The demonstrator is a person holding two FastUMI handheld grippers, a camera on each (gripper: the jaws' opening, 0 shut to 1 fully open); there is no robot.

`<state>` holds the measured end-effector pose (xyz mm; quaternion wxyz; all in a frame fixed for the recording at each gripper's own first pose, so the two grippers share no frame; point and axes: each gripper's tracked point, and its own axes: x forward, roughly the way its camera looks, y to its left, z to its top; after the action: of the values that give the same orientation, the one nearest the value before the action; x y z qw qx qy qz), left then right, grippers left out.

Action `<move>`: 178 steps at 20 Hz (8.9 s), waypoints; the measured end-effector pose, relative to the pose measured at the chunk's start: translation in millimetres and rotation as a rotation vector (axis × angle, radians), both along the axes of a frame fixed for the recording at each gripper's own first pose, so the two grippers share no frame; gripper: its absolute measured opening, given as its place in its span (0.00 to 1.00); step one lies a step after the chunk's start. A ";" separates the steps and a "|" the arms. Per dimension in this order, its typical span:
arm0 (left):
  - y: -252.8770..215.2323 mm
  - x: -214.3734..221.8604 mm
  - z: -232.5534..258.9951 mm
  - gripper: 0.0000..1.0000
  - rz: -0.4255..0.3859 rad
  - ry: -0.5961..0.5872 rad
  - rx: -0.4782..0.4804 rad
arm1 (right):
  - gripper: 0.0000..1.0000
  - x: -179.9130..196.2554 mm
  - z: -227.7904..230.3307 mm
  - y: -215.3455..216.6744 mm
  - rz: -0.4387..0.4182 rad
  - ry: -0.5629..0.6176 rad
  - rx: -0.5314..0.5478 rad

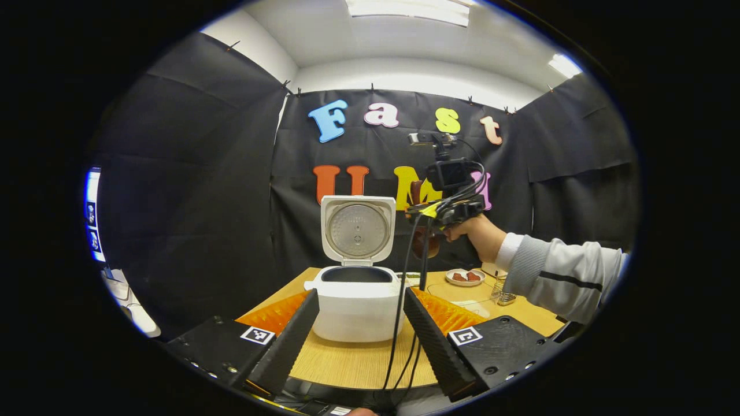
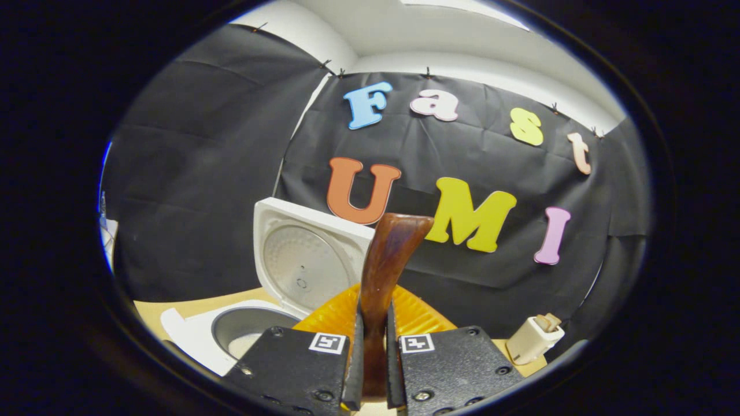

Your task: Close the left gripper, press the button to open the rice cooker; take a wooden spoon from the chopstick holder with the right hand, scoop a spoonful of rice and pour it into the rice cooker, then put the wooden spoon back into the chopstick holder.

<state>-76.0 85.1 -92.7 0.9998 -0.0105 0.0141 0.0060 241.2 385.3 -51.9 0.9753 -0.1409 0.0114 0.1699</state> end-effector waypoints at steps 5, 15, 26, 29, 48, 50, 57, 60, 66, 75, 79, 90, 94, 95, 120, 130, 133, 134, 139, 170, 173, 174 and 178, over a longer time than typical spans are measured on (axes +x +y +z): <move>-18.5 9.0 -0.5 0.94 -0.007 0.003 0.007 | 0.19 6.9 -1.8 -69.4 -0.059 0.004 0.029; -53.1 24.3 -6.3 0.94 -0.036 -0.003 0.026 | 0.22 0.0 -1.6 -207.3 -0.155 -0.009 0.084; -58.3 46.2 -20.6 0.94 0.007 0.008 0.025 | 0.24 4.3 -50.9 -337.5 -0.301 0.042 0.162; -61.2 47.0 -19.4 0.94 0.019 -0.003 0.015 | 0.22 10.8 -76.0 -359.9 -0.345 0.066 0.190; -85.5 80.7 -59.7 0.94 0.019 0.066 -0.002 | 0.73 41.8 -126.6 -402.8 -0.386 0.099 0.270; -81.6 82.4 -62.5 0.94 0.026 0.071 -0.004 | 0.89 33.1 -108.2 -406.4 -0.401 0.038 0.249; -75.4 83.6 -58.8 0.94 0.043 0.072 -0.033 | 1.00 -33.2 -65.8 -406.7 -0.429 -0.026 0.348; -69.7 81.4 -48.3 0.94 0.049 0.053 -0.037 | 0.96 -66.7 -59.6 -396.2 -0.420 -0.030 0.345; -53.0 84.9 -29.4 0.94 0.049 0.040 -0.052 | 1.00 -128.2 -43.1 -367.5 -0.390 -0.051 0.268; -12.9 116.8 45.5 0.94 0.051 -0.002 -0.081 | 1.00 -188.1 -52.0 -309.7 -0.309 -0.065 0.307; 9.5 139.6 92.1 0.94 0.058 -0.045 -0.051 | 0.96 -184.6 -78.9 -287.3 -0.240 -0.033 0.305; 24.1 234.2 173.3 0.94 0.057 -0.158 0.055 | 1.00 -158.1 -103.8 -292.5 -0.212 -0.005 0.345; 15.2 280.9 183.2 0.95 0.015 -0.169 0.060 | 1.00 -144.3 -105.7 -313.2 -0.215 -0.034 0.342; 14.9 290.6 185.7 0.95 0.010 -0.175 0.047 | 0.96 -139.9 -106.6 -321.3 -0.229 -0.043 0.351; 51.6 427.0 102.9 0.98 0.104 0.089 0.043 | 1.00 -130.8 -127.7 -292.7 -0.004 0.027 0.400; 39.1 371.2 89.6 0.96 0.078 0.120 0.043 | 1.00 -177.1 -113.3 -288.3 -0.094 0.101 0.354; 36.5 353.2 79.5 0.97 0.066 0.165 0.034 | 1.00 -196.7 -101.2 -284.7 -0.103 0.090 0.345; 34.3 346.4 76.4 0.96 0.052 0.177 0.023 | 1.00 -203.1 -96.9 -284.8 -0.107 0.078 0.336; 31.6 312.9 55.7 0.95 0.026 0.239 -0.007 | 1.00 -230.8 -79.7 -265.5 -0.083 0.067 0.333; 12.8 205.2 -85.5 0.99 -0.002 0.594 0.007 | 1.00 -300.7 -45.8 -225.9 -0.020 0.004 0.286; 13.2 205.4 -87.4 0.99 0.002 0.595 0.000 | 1.00 -301.1 -44.5 -226.2 -0.021 -0.004 0.284; 13.0 205.5 -87.2 1.00 0.003 0.596 -0.005 | 1.00 -301.2 -44.9 -225.1 -0.021 -0.004 0.283; 14.1 205.0 -89.1 1.00 0.002 0.595 -0.018 | 0.95 -299.7 -47.6 -223.6 -0.026 0.001 0.276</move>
<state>129.1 99.2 -181.8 0.9516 -0.0174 0.3068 0.0098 -58.5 161.7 -99.5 0.9875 -0.0052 -0.0098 0.1573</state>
